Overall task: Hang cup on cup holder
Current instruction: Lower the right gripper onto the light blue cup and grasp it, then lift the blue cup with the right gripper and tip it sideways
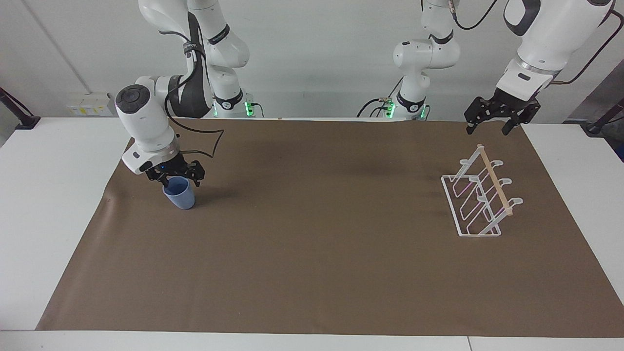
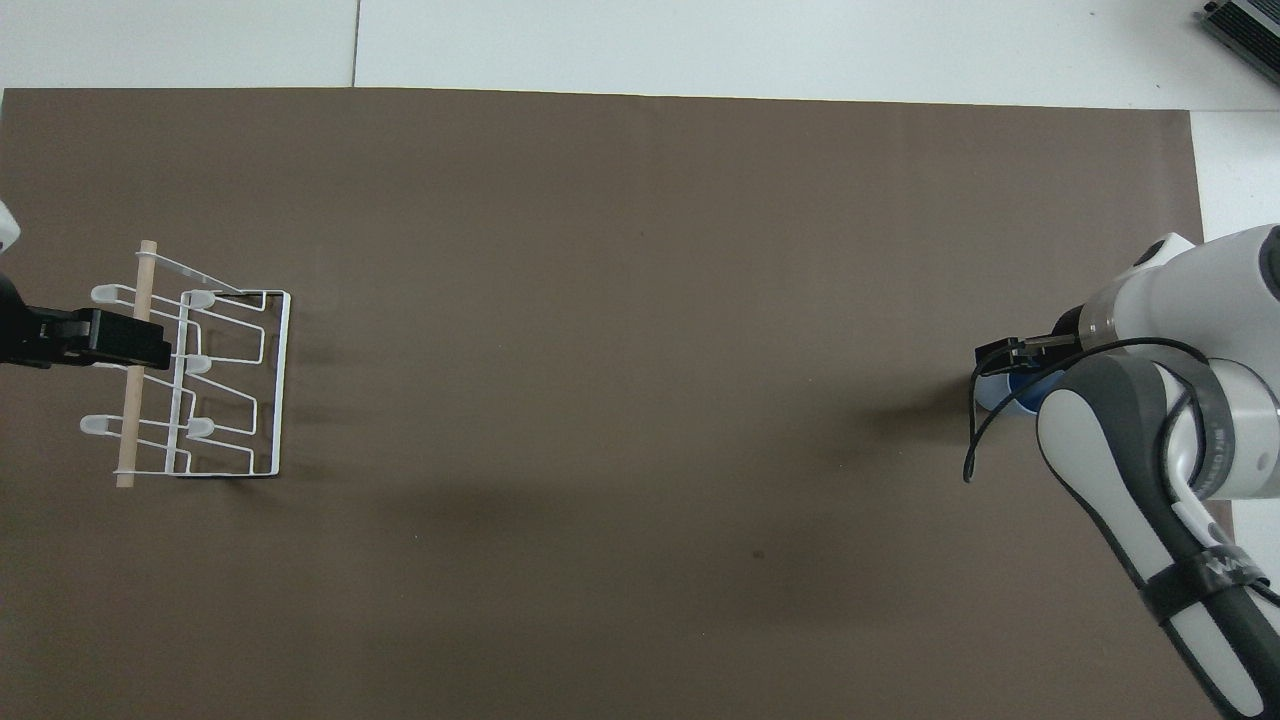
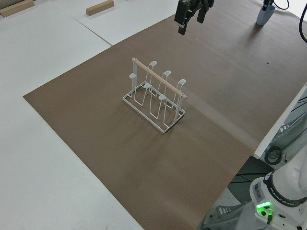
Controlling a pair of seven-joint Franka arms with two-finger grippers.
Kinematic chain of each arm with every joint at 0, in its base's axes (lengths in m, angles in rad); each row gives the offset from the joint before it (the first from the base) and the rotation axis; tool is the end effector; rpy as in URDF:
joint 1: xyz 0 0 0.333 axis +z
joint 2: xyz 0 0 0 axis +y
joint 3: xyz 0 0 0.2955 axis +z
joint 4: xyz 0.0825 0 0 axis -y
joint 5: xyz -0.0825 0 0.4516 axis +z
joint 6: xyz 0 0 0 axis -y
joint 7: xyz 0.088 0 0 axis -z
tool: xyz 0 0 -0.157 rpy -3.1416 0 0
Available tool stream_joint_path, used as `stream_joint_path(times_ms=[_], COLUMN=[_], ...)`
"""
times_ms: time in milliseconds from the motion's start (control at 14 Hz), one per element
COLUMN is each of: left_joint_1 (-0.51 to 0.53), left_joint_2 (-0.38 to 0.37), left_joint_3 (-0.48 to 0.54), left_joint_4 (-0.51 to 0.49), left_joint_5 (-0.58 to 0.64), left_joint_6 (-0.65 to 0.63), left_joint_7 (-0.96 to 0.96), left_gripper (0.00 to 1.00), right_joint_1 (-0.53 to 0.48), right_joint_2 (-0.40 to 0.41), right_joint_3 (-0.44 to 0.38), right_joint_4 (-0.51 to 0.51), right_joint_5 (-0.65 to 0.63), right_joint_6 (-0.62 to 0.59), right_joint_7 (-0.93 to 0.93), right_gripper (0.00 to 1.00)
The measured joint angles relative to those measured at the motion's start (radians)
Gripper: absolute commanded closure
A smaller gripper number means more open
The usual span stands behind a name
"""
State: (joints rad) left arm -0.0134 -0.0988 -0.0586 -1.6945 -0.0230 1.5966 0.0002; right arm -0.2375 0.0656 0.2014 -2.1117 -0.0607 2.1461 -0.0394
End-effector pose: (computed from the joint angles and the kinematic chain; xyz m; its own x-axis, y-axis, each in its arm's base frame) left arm 0.5928 -0.0474 0.5494 0.9975 -0.0713 0.0007 -0.0713 -0.9973 0.0172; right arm 0.6024 -0.0263 0.2740 0.9988 0.0363 -0.0317 0.0374 -0.9987 0.0356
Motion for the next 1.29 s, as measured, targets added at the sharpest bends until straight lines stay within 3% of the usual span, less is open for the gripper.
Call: stream_joint_path(times_ms=[430, 932, 1147, 1290], left_joint_1=[0.000, 0.000, 0.000, 0.000], left_joint_2=[-0.003, -0.004, -0.004, -0.004], left_joint_3=[0.000, 0.000, 0.000, 0.000], left_joint_4=[-0.002, -0.003, -0.003, -0.003], left_joint_5=[0.000, 0.000, 0.000, 0.000], left_joint_6=[0.000, 0.000, 0.000, 0.000], left_joint_7=[0.000, 0.000, 0.000, 0.000], left_gripper=[0.00, 0.00, 0.00, 0.00], right_joint_1=[0.000, 0.000, 0.000, 0.000], right_joint_2=[0.001, 0.001, 0.001, 0.001], right_joint_3=[0.000, 0.000, 0.000, 0.000], right_joint_4=[-0.068, -0.080, -0.080, -0.080], right_joint_5=[0.000, 0.000, 0.000, 0.000], right_joint_6=[0.081, 0.093, 0.093, 0.094], right_joint_7=[0.000, 0.000, 0.000, 0.000], right_gripper=[0.00, 0.78, 0.98, 1.00])
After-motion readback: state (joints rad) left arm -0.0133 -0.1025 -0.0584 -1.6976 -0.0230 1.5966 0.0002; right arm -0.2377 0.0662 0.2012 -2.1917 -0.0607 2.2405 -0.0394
